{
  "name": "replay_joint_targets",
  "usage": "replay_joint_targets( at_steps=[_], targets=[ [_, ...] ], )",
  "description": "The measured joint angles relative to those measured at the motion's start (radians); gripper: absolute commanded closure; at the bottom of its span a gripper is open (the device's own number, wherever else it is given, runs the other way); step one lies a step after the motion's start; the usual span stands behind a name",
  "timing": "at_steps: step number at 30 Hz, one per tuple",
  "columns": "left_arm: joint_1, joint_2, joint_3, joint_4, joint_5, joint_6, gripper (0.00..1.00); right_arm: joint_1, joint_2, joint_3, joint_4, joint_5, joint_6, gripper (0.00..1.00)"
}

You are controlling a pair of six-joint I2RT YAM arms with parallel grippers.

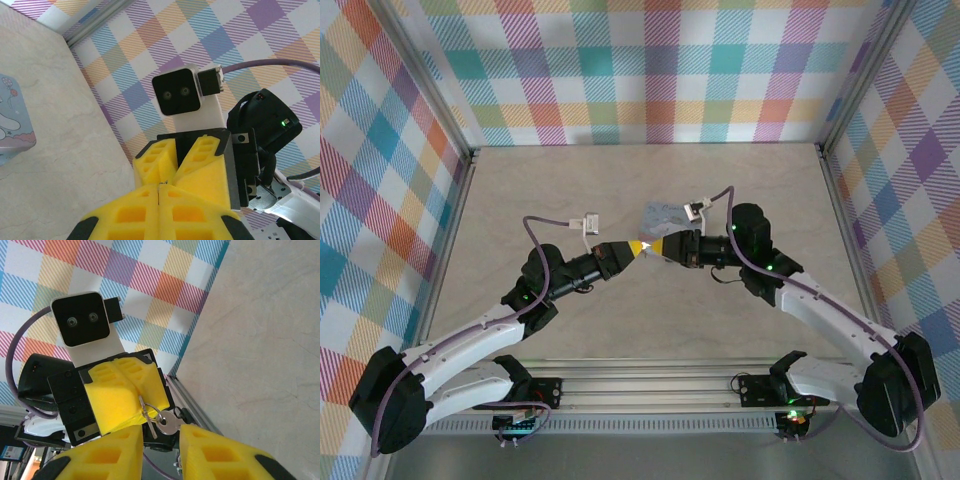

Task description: Unlock a padlock with a key

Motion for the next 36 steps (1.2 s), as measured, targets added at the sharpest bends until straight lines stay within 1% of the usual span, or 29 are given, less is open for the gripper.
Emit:
replay_joint_targets(
  at_steps=[1,6,9,12,18,21,24,29,32,36],
  targets=[
    [0.0,0.0,0.0,0.0,0.0,0.0,1.0,0.003,0.004,0.0,0.0,-0.002,0.0,0.76],
    [-0.001,0.002,0.0,0.0,0.0,0.0,1.0,0.006,0.009,0.001,0.008,-0.011,-0.001,0.88],
    [-0.001,0.006,0.0,-0.001,0.0,0.0,1.0,0.006,0.009,0.001,0.012,-0.015,-0.007,0.92],
    [-0.001,0.007,0.0,-0.004,0.0,0.0,1.0,0.006,0.01,0.003,0.013,-0.02,-0.021,1.0],
    [-0.001,0.006,0.0,-0.008,0.0,0.005,1.0,0.003,0.021,0.036,-0.031,-0.042,-0.087,1.0],
    [-0.002,-0.016,0.0,-0.041,0.005,0.04,1.0,0.004,0.029,0.1,-0.159,-0.051,-0.181,1.0],
    [-0.007,-0.067,0.023,-0.137,0.009,0.115,0.87,0.008,0.061,0.232,-0.385,-0.047,-0.342,1.0],
    [-0.008,-0.188,0.058,-0.352,0.01,0.288,0.75,0.008,0.103,0.444,-0.723,0.01,-0.634,1.0],
    [-0.006,-0.231,0.064,-0.443,0.039,0.382,0.66,0.003,0.13,0.512,-0.871,0.025,-0.77,1.0],
    [-0.006,-0.219,0.074,-0.497,0.114,0.462,0.57,0.003,0.177,0.553,-1.021,0.024,-0.908,1.0]
  ],
)
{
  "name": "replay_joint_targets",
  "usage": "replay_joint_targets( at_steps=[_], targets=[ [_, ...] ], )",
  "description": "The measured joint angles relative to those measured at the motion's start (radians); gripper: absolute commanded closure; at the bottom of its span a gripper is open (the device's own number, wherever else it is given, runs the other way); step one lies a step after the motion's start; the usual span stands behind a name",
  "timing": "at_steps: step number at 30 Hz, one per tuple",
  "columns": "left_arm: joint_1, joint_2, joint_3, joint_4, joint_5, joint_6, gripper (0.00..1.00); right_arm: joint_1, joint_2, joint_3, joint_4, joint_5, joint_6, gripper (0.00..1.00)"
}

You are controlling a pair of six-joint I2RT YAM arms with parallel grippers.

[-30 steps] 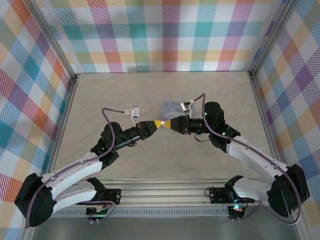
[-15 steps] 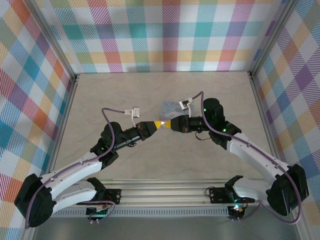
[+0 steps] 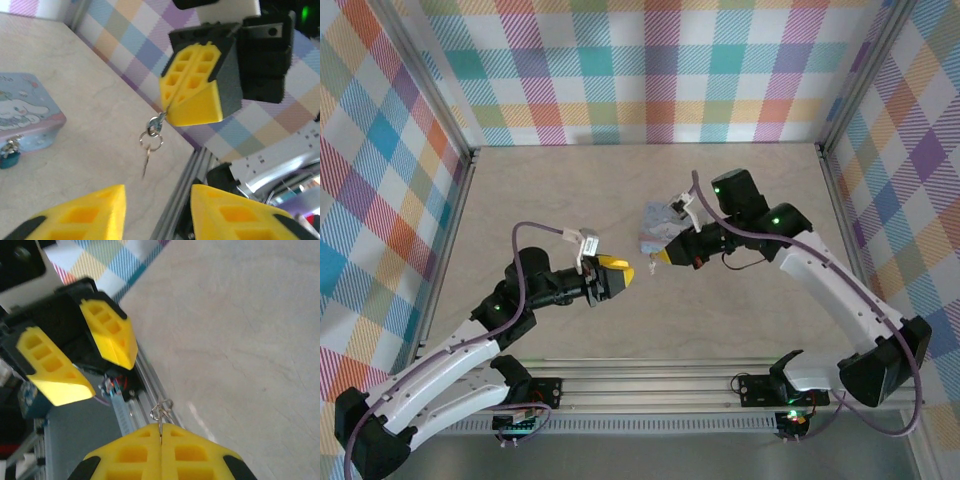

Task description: Unlock a padlock with a key

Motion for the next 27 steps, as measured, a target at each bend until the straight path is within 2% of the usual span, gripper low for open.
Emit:
replay_joint_targets(
  at_steps=[3,8,19,23,27],
  targets=[
    [0.0,0.028,0.001,-0.001,0.058,0.028,0.52,0.0,0.029,0.028,-0.095,-0.014,-0.085,1.0],
    [0.0,0.102,0.008,0.027,0.163,0.056,0.52,0.0,0.04,0.057,-0.19,-0.045,-0.174,1.0],
    [0.0,0.252,0.067,0.094,0.285,0.066,0.56,0.0,0.04,0.058,-0.246,-0.093,-0.225,1.0],
    [0.0,0.285,0.076,0.135,0.309,0.058,0.63,0.0,0.042,0.058,-0.254,-0.098,-0.231,1.0],
    [0.0,0.312,0.077,0.161,0.32,0.053,0.83,0.0,0.052,0.058,-0.26,-0.097,-0.231,1.0]
  ],
)
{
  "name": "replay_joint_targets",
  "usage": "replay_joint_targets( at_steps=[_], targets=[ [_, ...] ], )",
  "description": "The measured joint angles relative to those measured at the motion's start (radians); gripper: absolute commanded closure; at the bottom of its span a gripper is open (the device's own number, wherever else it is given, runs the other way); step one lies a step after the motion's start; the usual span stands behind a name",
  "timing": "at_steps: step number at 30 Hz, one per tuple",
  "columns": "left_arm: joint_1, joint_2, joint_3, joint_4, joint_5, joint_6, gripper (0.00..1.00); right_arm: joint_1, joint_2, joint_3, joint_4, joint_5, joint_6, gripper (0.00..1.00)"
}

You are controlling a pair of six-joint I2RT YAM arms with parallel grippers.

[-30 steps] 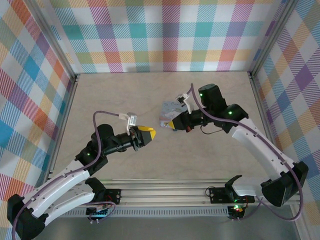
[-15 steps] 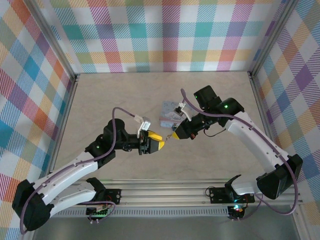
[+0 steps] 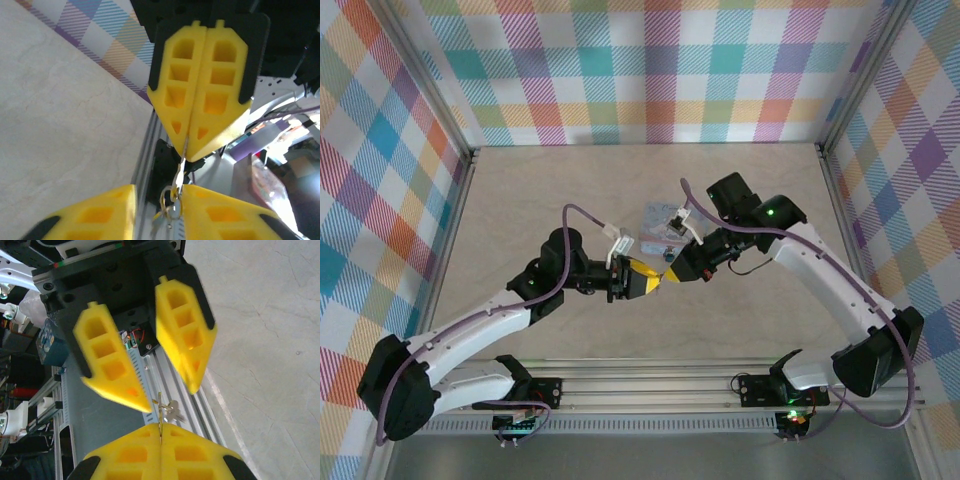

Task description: Unlock a padlock with a key

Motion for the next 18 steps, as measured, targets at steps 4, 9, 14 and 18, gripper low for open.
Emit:
replay_joint_targets(
  at_steps=[4,9,14,18],
  targets=[
    [0.0,0.011,0.0,0.015,0.015,-0.012,0.94,-0.002,0.012,0.0,0.0,0.004,0.0,1.0],
    [0.0,0.011,0.0,0.014,0.01,-0.013,1.0,-0.006,0.014,0.0,0.005,0.004,0.001,1.0],
    [0.001,0.001,-0.002,-0.004,-0.03,-0.012,1.0,-0.006,0.003,-0.033,0.07,0.023,0.033,0.76],
    [0.001,-0.028,-0.031,-0.01,-0.101,-0.007,1.0,-0.006,-0.045,-0.116,0.175,0.111,0.121,0.53]
  ],
)
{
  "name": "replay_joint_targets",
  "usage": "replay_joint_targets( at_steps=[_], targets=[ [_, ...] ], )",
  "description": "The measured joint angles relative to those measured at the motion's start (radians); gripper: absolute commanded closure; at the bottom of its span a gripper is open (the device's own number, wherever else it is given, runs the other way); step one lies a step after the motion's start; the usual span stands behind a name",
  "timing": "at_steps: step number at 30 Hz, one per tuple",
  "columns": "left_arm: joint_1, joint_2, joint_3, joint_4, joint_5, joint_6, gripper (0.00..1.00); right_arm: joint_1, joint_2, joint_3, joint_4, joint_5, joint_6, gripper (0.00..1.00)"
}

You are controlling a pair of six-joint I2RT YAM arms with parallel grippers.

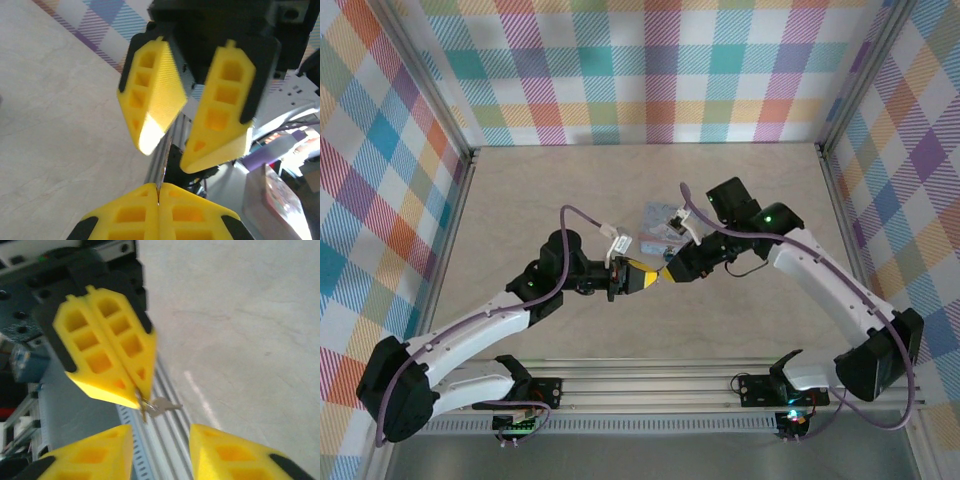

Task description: Unlock a padlock with a key

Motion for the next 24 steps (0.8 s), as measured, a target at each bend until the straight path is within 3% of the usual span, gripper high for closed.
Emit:
replay_joint_targets(
  at_steps=[2,10,18,24],
  targets=[
    [0.0,-0.021,-0.026,-0.023,-0.053,0.005,1.0,0.0,-0.037,-0.058,0.067,0.063,0.071,0.48],
    [0.0,-0.031,-0.169,-0.148,-0.276,0.005,1.0,0.0,-0.073,-0.295,0.293,0.304,0.337,0.49],
    [0.0,-0.025,-0.214,-0.187,-0.407,-0.029,1.0,0.049,0.19,-0.351,0.478,0.518,0.517,0.44],
    [0.0,0.042,-0.214,-0.179,-0.446,-0.045,1.0,0.066,0.361,-0.325,0.563,0.652,0.591,0.42]
  ],
)
